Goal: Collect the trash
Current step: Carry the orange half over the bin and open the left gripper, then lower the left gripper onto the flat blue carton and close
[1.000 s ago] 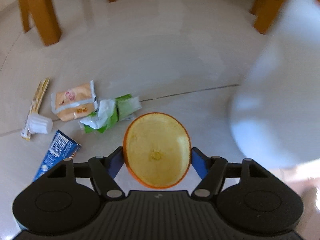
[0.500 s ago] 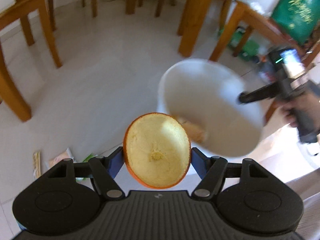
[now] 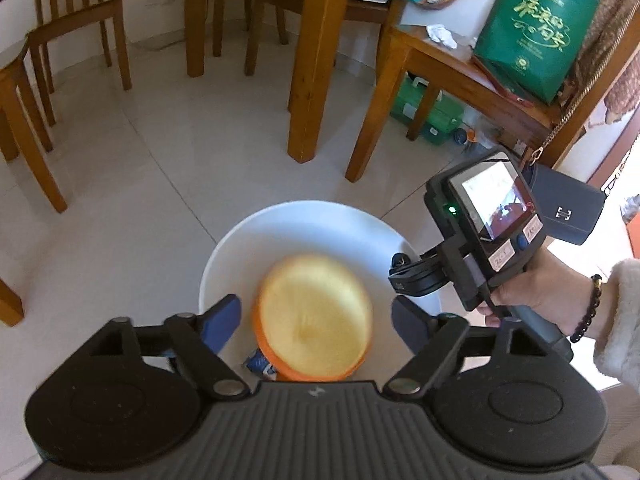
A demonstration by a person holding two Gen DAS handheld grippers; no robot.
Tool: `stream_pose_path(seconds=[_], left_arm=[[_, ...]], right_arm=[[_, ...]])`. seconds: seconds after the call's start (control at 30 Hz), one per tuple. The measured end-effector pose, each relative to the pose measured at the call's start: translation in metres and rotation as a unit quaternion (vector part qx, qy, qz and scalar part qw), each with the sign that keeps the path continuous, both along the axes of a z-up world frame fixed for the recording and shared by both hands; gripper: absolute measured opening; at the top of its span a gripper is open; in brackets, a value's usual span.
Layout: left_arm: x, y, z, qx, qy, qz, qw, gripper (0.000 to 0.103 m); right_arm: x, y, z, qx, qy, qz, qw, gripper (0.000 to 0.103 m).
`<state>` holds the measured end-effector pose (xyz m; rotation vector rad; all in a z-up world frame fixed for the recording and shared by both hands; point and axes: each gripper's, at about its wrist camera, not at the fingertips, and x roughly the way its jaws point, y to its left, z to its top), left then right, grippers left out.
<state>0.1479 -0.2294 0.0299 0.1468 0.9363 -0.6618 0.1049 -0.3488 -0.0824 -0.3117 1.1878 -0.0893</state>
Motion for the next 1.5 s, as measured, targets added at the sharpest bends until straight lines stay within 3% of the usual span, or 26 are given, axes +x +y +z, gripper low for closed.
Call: stream_pose_path(seconds=[0.33, 0.57, 0.8, 0.97, 1.23, 1.5], left_arm=[[0.002, 0.004, -0.004, 0.042, -0.007, 0.016, 0.9990, 0.088], [0.006, 0.043, -0.021, 0.062, -0.007, 0.053, 0.9966, 0.091], [0.013, 0.101, -0.053, 0.057, 0.024, 0.111, 0.9918, 0.091], [0.012, 0.149, -0.090, 0.064, 0.043, 0.152, 0.9854, 0.092], [0.012, 0.211, -0.151, 0.065, 0.090, 0.245, 0.9631, 0.091], [0.011, 0.233, -0.186, 0.083, 0.089, 0.268, 0.9555, 0.091]], right_arm=[[0.001, -0.002, 0.003, 0.016, 0.000, -0.004, 1.000, 0.017], [0.000, -0.002, 0.005, 0.018, 0.000, -0.007, 1.000, 0.017], [0.000, -0.001, 0.005, 0.014, -0.001, -0.005, 1.000, 0.017], [-0.001, 0.000, 0.010, 0.013, -0.017, 0.001, 1.000, 0.014], [0.000, 0.000, 0.010, 0.001, -0.018, 0.006, 1.000, 0.013], [0.001, -0.003, 0.011, 0.008, -0.014, 0.015, 1.000, 0.013]])
